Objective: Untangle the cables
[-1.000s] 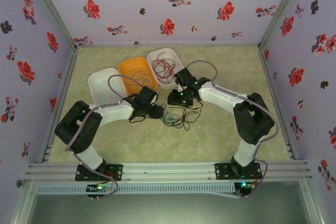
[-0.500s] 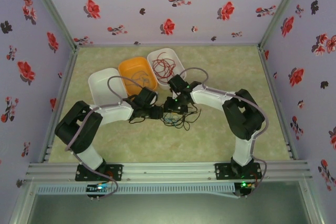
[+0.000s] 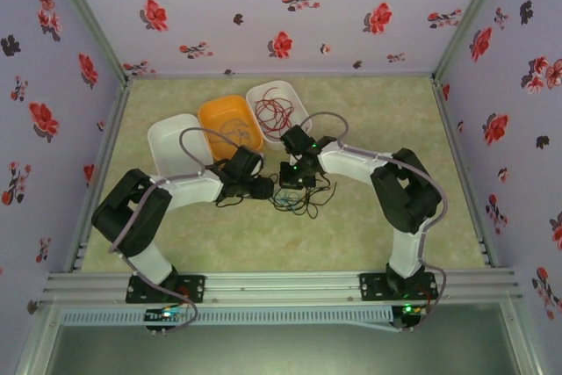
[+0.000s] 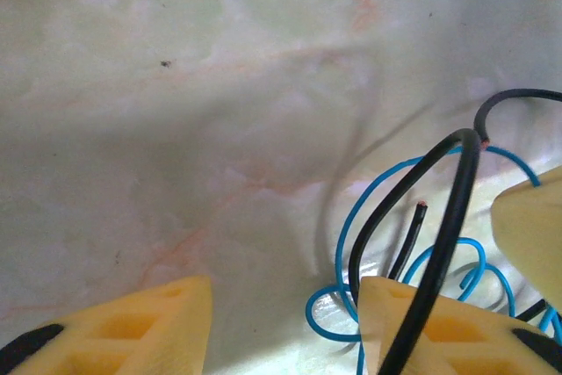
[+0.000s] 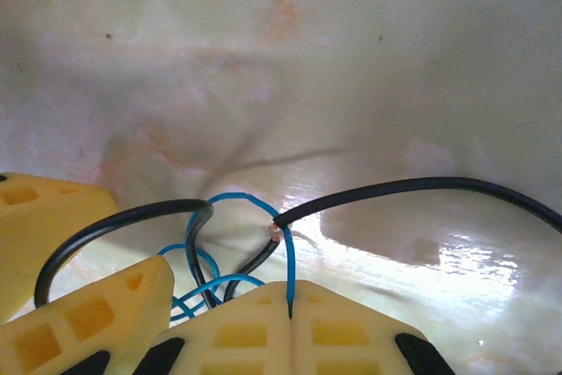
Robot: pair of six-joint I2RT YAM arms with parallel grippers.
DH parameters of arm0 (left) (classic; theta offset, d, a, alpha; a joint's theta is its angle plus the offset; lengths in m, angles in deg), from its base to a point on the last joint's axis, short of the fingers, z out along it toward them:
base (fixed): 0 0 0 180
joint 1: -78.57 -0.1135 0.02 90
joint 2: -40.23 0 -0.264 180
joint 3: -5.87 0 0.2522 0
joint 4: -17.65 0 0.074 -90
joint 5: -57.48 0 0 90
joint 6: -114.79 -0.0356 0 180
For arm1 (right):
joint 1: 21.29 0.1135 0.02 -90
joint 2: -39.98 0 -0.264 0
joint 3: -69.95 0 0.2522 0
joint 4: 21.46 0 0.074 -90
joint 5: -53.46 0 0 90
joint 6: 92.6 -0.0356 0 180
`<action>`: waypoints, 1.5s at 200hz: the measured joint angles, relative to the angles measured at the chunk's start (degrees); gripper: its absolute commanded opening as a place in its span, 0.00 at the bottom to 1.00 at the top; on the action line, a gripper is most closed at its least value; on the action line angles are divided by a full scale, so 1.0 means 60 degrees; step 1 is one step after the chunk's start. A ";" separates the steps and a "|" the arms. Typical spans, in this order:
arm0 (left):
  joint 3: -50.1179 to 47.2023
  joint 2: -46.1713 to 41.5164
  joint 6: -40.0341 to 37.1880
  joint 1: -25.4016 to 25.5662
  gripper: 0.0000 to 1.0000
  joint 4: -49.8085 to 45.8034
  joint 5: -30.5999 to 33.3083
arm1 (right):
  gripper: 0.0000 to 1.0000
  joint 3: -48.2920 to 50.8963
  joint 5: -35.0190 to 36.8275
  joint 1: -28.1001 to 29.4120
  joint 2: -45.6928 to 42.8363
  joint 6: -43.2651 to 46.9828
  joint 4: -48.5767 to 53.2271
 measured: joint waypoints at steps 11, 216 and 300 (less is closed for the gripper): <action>0.0000 0.0000 0.0000 0.0000 0.47 0.0000 0.0000 | 0.00 0.0004 0.0193 0.0000 -0.0193 0.0127 0.0000; -0.0015 0.0058 0.0069 0.0000 0.42 0.0066 0.0000 | 0.00 -0.0882 0.3031 0.0000 -0.5599 0.3333 -0.0277; -0.0062 -0.0182 0.0029 0.0000 0.60 0.0066 0.0000 | 0.00 -0.1902 0.4036 -0.0004 -0.6969 0.4572 0.0018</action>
